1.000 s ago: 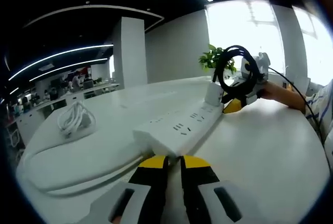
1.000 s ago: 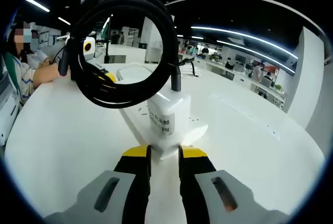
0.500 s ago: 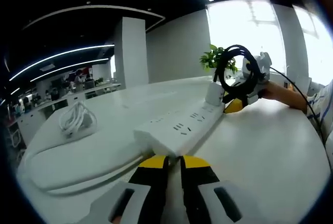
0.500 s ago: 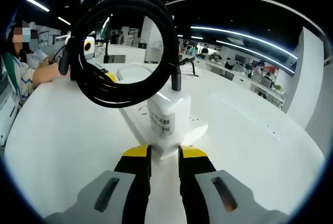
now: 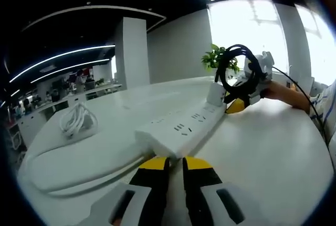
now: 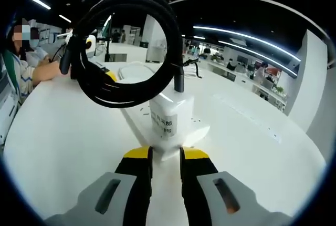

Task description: Straighten the power strip on the desk, plug the charger into it

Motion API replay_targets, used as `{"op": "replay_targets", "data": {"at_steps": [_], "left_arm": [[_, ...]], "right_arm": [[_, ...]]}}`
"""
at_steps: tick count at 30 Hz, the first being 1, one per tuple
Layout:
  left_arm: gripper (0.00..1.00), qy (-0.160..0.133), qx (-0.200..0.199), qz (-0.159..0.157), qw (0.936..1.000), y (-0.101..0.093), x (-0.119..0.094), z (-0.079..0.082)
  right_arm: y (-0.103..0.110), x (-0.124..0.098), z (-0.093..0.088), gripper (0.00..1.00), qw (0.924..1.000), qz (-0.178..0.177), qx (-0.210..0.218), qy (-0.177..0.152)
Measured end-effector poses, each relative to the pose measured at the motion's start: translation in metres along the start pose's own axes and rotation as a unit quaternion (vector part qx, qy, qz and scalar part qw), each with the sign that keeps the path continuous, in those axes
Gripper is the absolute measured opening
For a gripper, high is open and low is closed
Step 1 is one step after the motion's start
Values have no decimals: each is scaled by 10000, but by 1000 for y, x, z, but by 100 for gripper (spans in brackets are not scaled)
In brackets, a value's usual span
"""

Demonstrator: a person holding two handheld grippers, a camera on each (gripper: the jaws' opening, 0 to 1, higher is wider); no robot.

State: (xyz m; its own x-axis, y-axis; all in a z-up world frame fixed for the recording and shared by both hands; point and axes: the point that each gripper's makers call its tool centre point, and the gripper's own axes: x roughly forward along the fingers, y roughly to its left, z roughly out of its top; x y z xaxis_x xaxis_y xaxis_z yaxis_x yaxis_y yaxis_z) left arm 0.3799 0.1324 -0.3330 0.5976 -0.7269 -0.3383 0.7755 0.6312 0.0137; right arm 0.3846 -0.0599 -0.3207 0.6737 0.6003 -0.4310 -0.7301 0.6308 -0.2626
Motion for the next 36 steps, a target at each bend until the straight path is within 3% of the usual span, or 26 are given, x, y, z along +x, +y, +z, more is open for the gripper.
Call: {"op": "replay_targets", "data": {"at_steps": [9,21,24,27,32,36], "left_arm": [[10,-13,34,20,10000,1,-1,1],[10,-319,-59,32,9995,4,-7,13],[10,-385,-128,27,9992,5,-9,16],[10,-441,-200,46,9988,7,-11,18],[10,-571,-412,27,9975,9,-14,24],[10,-632,-223,65,9977,6,-16,29]], "right_arm": [[-1,-3,3,20,9999,-67,-123,-1],[-5,-9,12,20,9997,-196,-69,-120],[-7,-10,13,20,9996,-228,66,-124],[-4,-11,17,20,9980,-131,567,-255],[-2,-14,21,19,9970,-118,688,-329],[-3,-16,23,19,9946,-98,963,-381]]}}
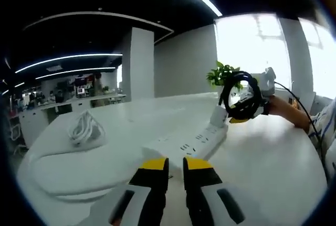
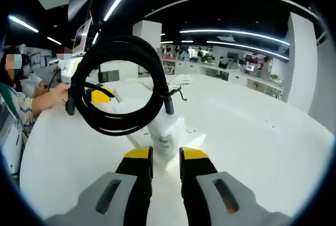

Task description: Straighten the power strip on the desk, plug the charger into it

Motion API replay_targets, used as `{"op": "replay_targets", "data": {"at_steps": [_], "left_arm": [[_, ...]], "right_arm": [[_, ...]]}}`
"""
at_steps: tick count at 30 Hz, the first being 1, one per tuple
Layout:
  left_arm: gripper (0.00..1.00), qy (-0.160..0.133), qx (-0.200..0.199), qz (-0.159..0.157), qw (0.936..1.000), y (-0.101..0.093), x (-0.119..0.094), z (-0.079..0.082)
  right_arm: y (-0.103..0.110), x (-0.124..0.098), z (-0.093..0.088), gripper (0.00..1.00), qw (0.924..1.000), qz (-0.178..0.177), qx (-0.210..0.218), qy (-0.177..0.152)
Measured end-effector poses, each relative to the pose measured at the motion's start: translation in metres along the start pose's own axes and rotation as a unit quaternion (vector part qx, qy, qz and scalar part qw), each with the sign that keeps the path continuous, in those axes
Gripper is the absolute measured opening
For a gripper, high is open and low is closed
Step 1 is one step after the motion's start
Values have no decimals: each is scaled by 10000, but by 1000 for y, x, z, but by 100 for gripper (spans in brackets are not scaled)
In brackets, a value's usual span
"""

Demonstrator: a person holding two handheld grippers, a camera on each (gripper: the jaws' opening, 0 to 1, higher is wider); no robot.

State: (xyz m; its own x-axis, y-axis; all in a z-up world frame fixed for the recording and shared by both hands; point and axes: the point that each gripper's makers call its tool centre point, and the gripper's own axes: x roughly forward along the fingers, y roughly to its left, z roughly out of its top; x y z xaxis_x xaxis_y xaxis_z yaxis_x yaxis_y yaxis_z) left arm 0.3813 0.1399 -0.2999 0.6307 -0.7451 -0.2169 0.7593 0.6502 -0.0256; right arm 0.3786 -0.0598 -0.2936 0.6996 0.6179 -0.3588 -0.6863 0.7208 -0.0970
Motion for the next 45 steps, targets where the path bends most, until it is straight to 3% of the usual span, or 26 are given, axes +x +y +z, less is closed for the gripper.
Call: {"op": "replay_targets", "data": {"at_steps": [8,16,24,30,33,38,43,45], "left_arm": [[10,-190,712,-60,9973,-14,-3,13],[10,-418,500,-56,9979,-13,-8,26],[10,-365,594,191,9974,-10,-12,26],[12,-165,613,617,9961,-7,-19,20],[14,-178,554,675,9960,-9,-26,20],[16,-144,530,926,9942,-15,-45,14],[16,235,488,867,9948,-30,-59,-4],[16,196,481,878,9948,-37,-64,-6]], "right_arm": [[0,-3,6,17,9999,-27,59,-108],[6,-11,22,14,9996,-41,-51,-289],[10,-14,26,14,9993,-98,-203,-293],[19,-18,29,14,9994,46,-99,-318],[26,-23,33,14,9992,85,-40,-382],[34,-31,29,15,9994,-81,-92,-338],[54,-40,20,19,9994,-14,-233,-239],[66,-43,20,20,9994,132,-84,-309]]}}
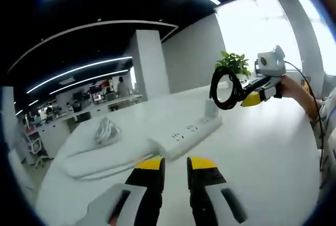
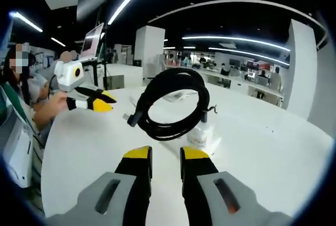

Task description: Straighten the power strip on the desk, plug the charger into it

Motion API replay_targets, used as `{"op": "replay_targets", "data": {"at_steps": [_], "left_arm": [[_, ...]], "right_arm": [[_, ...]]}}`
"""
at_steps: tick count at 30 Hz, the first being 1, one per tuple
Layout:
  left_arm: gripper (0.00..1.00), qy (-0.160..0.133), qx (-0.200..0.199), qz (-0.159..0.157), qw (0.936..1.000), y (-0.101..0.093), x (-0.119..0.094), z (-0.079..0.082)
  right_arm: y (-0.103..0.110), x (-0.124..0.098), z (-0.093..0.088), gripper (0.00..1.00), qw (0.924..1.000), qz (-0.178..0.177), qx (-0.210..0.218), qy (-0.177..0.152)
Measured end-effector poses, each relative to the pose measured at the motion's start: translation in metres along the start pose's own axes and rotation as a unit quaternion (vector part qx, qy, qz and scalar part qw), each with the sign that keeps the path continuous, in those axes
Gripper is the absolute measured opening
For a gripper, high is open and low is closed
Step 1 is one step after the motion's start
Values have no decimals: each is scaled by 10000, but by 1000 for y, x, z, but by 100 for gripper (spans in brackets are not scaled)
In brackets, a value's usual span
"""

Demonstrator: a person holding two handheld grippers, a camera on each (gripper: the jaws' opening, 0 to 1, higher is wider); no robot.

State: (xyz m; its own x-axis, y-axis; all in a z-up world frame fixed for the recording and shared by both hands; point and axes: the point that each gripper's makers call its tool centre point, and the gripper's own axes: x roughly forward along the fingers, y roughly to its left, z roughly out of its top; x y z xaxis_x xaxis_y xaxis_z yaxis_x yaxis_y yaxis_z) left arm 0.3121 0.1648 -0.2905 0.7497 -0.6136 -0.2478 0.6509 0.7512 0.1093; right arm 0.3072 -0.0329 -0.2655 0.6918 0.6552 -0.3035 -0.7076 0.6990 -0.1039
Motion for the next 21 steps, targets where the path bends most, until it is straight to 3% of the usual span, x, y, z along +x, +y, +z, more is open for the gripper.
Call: {"op": "replay_targets", "data": {"at_steps": [5,11,21], "left_arm": [[17,-170,-185,31,9997,-13,-16,3],[20,-152,-123,138,9997,-23,-32,-1],[19,-247,-538,154,9981,-30,-60,2]], "right_arm": [[16,-9,-3,20,10000,-39,44,-11],[22,-19,-11,20,9996,-293,-53,18],[26,-39,-21,19,9981,-508,326,78]]}}
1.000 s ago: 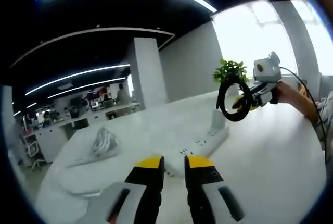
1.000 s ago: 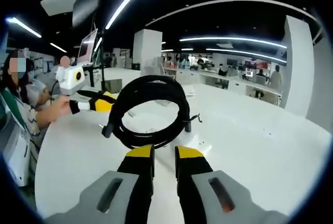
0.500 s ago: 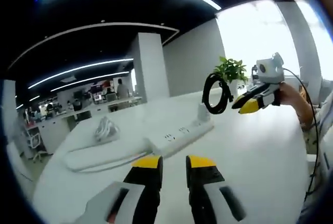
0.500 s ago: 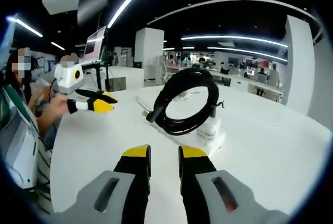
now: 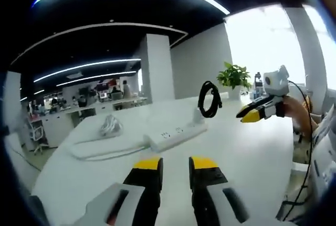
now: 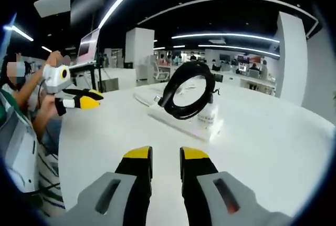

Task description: Straighten the power strip on the desk, plug the charger into it

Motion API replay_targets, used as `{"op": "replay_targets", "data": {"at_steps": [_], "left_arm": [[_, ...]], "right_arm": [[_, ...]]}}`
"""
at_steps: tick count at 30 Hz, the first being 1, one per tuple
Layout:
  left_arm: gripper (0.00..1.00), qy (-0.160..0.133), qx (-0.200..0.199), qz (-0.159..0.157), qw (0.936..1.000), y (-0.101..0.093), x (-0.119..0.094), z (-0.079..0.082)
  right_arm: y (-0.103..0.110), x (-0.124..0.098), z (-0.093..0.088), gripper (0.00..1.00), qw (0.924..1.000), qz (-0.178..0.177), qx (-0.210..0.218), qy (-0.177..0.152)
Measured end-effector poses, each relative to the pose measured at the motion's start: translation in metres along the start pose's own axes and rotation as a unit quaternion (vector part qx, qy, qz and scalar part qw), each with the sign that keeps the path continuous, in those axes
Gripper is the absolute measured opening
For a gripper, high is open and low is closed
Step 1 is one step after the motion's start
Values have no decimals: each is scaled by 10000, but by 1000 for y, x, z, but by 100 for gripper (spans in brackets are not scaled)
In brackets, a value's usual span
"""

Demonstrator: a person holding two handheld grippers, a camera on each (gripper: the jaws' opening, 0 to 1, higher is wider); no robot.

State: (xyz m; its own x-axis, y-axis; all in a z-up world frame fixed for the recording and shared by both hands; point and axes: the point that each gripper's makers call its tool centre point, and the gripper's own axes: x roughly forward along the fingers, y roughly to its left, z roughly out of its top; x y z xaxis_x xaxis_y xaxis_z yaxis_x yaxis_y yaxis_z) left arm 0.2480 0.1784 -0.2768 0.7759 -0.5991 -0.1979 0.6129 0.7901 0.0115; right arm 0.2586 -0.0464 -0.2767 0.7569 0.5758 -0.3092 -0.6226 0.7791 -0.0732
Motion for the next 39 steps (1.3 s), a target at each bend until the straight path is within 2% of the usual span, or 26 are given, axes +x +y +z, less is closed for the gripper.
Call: {"op": "replay_targets", "data": {"at_steps": [3,6,11,17,23,25,27,32,39], "left_arm": [[18,16,-41,29,10000,-4,-8,1],[18,120,131,188,9997,-4,-15,-3],[19,242,166,243,9993,-6,-23,-8],[18,196,220,318,9991,-7,-35,-11],[18,406,253,520,9975,-6,-49,-20],[18,344,289,504,9977,-9,-53,-19],[18,323,239,462,9981,-11,-53,-19],[18,502,242,484,9973,-12,-52,-28],[18,642,207,513,9964,-10,-50,-34]], "right_arm": [[4,-7,-7,19,9999,-52,55,128],[7,-15,-18,20,9993,-167,164,299],[6,-24,-24,20,9986,-274,257,373],[10,-30,-28,22,9981,-333,272,443],[9,-39,-25,23,9977,-479,94,479],[9,-39,-26,23,9976,-488,118,474],[9,-39,-28,24,9975,-478,162,488],[10,-37,-35,25,9972,-412,293,546],[9,-37,-35,25,9971,-402,303,567]]}}
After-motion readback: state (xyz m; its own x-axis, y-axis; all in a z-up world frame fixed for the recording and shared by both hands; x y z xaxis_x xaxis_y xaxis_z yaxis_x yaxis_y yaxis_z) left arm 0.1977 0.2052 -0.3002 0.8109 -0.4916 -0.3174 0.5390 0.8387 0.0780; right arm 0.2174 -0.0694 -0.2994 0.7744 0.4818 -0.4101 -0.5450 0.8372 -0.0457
